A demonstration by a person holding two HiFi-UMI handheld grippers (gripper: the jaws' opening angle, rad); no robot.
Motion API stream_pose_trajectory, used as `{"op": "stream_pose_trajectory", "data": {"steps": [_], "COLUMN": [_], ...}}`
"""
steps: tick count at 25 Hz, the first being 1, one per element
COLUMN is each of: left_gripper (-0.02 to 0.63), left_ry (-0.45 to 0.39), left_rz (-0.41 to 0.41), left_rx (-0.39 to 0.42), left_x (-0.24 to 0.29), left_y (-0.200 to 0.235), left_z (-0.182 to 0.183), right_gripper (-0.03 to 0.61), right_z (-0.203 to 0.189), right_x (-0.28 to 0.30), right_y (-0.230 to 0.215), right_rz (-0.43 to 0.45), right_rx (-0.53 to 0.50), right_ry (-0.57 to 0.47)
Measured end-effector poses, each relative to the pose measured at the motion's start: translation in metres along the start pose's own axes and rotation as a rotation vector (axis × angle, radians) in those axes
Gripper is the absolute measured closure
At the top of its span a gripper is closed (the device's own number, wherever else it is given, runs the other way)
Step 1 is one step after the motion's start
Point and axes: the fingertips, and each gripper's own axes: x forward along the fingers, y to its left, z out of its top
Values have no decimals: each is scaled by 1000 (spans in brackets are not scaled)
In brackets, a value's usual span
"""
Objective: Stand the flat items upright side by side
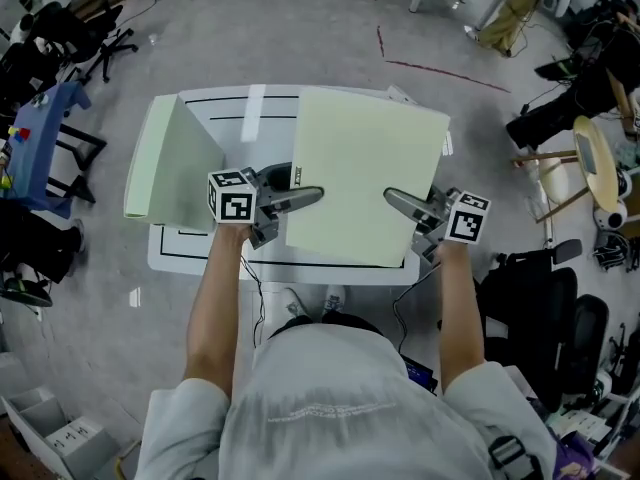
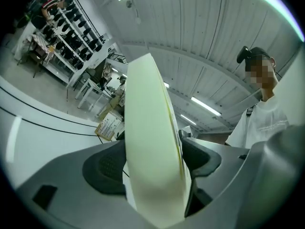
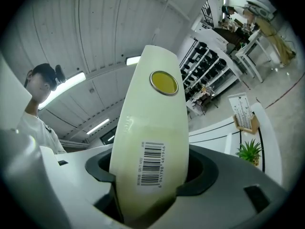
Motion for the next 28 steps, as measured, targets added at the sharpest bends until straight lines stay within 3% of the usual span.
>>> {"op": "stream_pose_trajectory", "data": {"steps": [3, 6, 9, 12, 15, 19, 22, 24, 28], "left_gripper": [242, 242, 254, 318, 366, 392, 494, 527, 549], "left_ry": [-21, -32, -56, -59, -27, -19, -64, -106, -117], "left_rz": [12, 62, 226, 399, 511, 611, 734, 801, 873], "left_rx": [28, 73, 194, 353, 482, 527, 508, 488, 560], "left_x": [-8, -13, -19, -26, -30, -40, -60, -74, -85], "left_y": [-2, -2, 4, 3, -5, -14, -21, -27, -46], "left_z": [13, 27, 45, 60, 71, 78, 86, 93, 100], "right_gripper": [233, 233, 233, 233, 236, 241, 241, 241, 241], "right_z": [21, 39, 51, 60, 71, 85, 96, 103, 113], "right_x": [-16, -26, -32, -39, -42, -47, -49, -51, -61], "right_y": [2, -3, -8, -10, -5, 11, 26, 35, 47], "right_rz": [-35, -129, -281, -444, -549, -640, -712, -745, -790], "right_rx": [-15, -51, -123, -237, -339, -461, -543, -578, -625], "right_ry": [-54, -97, -124, -133, -141, -156, -174, -191, -226]}}
